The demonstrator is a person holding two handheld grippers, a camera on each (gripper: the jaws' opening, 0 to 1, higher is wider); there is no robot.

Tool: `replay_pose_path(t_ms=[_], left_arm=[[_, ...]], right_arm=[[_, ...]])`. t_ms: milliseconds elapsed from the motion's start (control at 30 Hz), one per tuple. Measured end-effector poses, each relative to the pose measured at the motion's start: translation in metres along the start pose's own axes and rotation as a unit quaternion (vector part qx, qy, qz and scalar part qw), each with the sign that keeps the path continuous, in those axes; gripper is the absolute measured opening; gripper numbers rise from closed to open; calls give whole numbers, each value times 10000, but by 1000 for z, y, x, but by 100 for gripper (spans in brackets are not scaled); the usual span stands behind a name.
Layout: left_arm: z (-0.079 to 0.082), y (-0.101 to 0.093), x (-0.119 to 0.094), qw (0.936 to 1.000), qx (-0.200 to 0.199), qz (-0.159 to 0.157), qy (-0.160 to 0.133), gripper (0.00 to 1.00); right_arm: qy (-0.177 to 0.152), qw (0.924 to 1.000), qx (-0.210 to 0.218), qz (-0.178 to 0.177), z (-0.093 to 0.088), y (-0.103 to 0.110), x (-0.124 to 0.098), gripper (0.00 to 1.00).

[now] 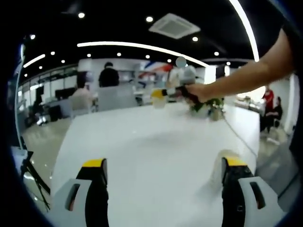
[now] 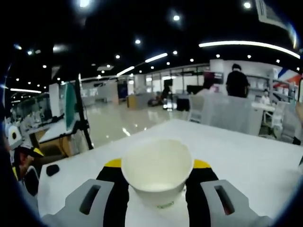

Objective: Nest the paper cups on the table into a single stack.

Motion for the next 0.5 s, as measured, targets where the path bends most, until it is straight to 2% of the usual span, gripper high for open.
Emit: replay_pose_path(t_ms=[100, 500], left_arm=[[3, 4, -1, 10000, -12, -52, -40, 98], [2, 9, -2, 9997, 83, -182, 115, 98]], right_arm=[[1, 10000, 29, -6, 3, 1, -3, 44], [-25, 10000, 46, 35, 6, 12, -21, 44]])
Point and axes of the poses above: the point that each gripper's makers call its tool centre point, and the gripper's own axes: x roughly forward along the fingers, y roughly to its left, z roughly out of its top, the point moved 9 cm from there along -x, roughly backward along the fingers, and after that the axes turned 5 degrees about -z, right-handed, at the moved point
